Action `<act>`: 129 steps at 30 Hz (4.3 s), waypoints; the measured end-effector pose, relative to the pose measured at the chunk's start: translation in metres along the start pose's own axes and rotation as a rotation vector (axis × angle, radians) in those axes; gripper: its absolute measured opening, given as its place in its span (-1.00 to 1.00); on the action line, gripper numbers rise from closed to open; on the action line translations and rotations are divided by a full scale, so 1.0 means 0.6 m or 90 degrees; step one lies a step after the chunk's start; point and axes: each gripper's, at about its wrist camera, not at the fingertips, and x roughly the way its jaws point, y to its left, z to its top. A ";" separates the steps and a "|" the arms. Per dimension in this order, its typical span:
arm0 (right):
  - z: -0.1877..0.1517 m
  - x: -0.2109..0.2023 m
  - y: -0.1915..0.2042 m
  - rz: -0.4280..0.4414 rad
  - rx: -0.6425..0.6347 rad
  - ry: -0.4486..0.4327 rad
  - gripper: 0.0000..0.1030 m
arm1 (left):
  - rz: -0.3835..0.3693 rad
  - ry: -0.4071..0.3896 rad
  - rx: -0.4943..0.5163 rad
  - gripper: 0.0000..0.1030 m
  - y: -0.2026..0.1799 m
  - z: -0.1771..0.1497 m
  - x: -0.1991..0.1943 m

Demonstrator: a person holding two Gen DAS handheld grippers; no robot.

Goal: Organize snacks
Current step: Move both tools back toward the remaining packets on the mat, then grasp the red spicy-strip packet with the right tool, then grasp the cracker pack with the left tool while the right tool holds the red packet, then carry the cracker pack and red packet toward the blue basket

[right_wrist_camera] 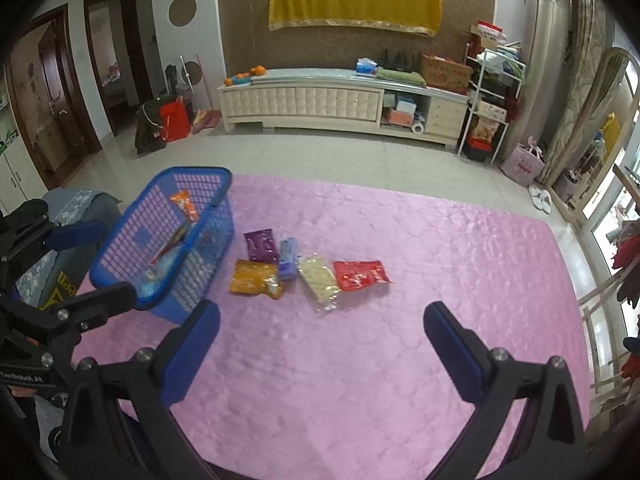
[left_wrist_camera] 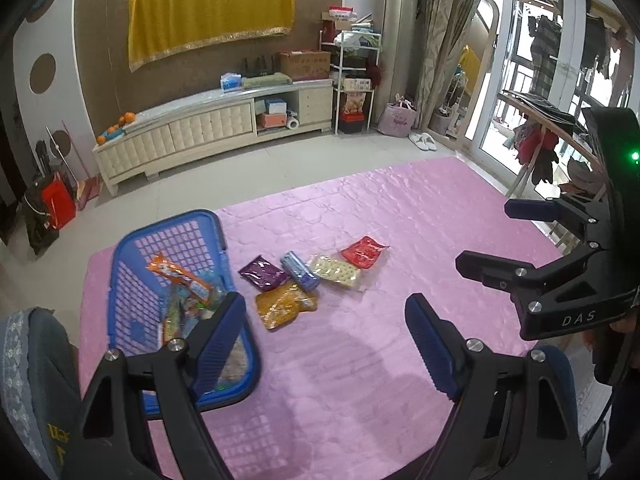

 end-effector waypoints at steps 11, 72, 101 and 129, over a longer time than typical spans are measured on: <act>-0.008 0.056 -0.081 0.008 0.018 0.027 0.99 | -0.009 0.044 -0.004 0.56 -0.045 0.019 0.099; -0.023 0.344 -0.244 0.103 0.145 0.134 -0.95 | -0.024 0.252 -0.321 0.56 0.009 0.004 0.425; -0.061 0.348 -0.261 0.132 0.127 0.117 -0.95 | 0.177 0.292 -0.282 0.18 -0.069 0.061 0.534; -0.081 0.178 -0.180 0.128 0.088 0.092 -0.95 | 0.021 0.175 -0.197 -0.11 -0.106 -0.020 0.334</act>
